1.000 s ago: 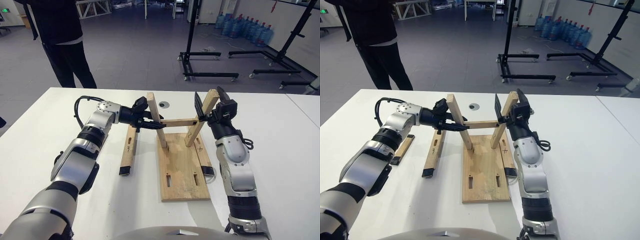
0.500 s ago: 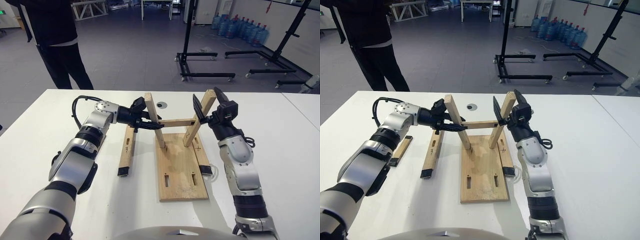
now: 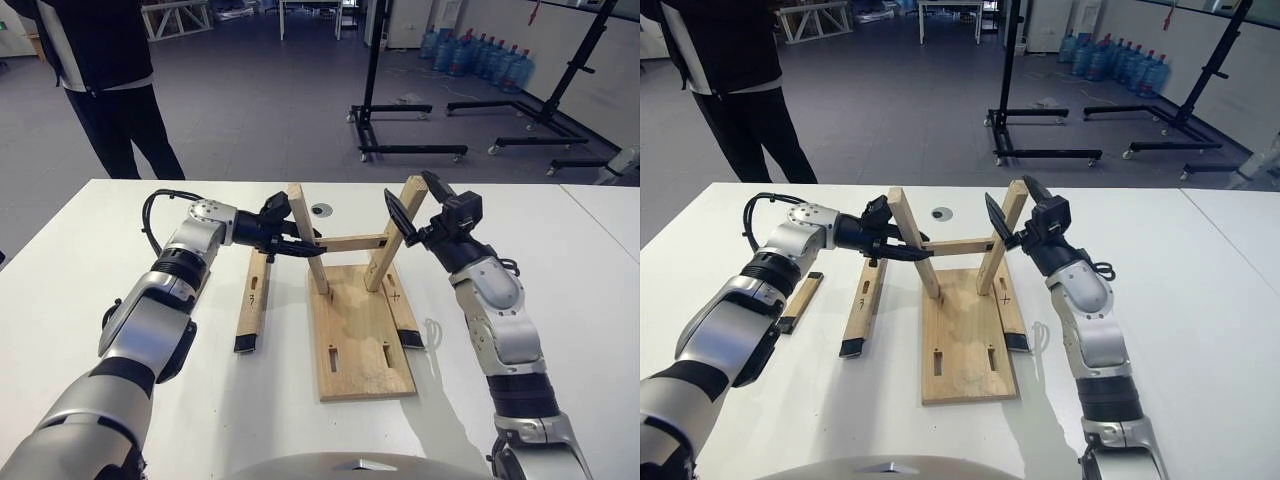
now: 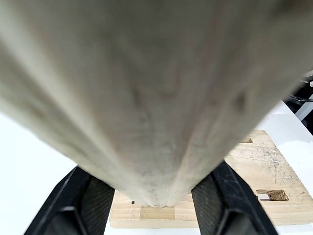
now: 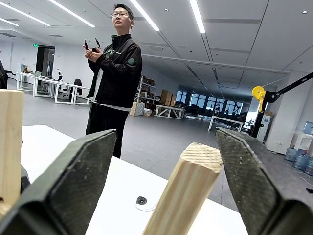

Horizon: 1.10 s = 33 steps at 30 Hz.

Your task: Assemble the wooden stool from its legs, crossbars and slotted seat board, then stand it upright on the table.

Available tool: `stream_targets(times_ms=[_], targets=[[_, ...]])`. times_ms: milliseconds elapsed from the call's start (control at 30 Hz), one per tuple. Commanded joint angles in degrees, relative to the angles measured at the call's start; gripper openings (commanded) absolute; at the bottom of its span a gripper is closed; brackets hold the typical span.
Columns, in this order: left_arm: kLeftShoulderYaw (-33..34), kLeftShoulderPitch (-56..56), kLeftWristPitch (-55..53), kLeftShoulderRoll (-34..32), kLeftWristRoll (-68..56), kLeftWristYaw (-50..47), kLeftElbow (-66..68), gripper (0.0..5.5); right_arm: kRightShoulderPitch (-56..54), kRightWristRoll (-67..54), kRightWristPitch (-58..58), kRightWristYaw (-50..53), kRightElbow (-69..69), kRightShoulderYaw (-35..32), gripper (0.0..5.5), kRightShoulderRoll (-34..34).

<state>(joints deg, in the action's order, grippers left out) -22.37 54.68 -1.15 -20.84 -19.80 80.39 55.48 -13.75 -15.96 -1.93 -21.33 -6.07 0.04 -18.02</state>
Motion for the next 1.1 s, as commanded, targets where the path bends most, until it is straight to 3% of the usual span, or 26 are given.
stream_targets(times_ms=[33,233,433,767,900,933,1100], targets=[[-11.7,0.6,1.4,15.8,14.6,-5.7,-1.4,2.01,-2.9,-1.0,7.4,-17.7,2.1,18.5,3.67,3.0],[-12.6,-0.6,1.2,14.4,15.0,-4.7,-2.3,2.01,-1.2,-2.5,8.1,-17.5,0.1,18.1,3.67,0.6],[-12.1,-3.6,1.9,10.5,15.7,-6.1,-2.4,2.01,3.9,2.1,2.2,-16.6,-1.0,14.9,3.67,-6.5],[-12.8,-7.5,2.7,8.0,16.6,-8.0,-4.6,2.01,7.4,7.3,-5.8,-6.6,-0.8,10.6,3.67,-5.7],[-12.6,-7.3,1.9,7.1,16.1,-7.5,-5.5,2.01,6.3,9.9,-9.3,0.7,-1.5,4.7,3.67,-5.2],[-12.5,-7.2,1.7,6.6,15.7,-7.2,-6.0,2.38,5.5,10.1,-9.5,2.0,-2.1,3.5,3.67,-5.2],[-8.2,-5.2,1.4,6.2,16.6,-9.0,-6.0,3.08,2.1,11.4,-10.4,4.9,-2.9,-0.1,3.67,-5.4]])
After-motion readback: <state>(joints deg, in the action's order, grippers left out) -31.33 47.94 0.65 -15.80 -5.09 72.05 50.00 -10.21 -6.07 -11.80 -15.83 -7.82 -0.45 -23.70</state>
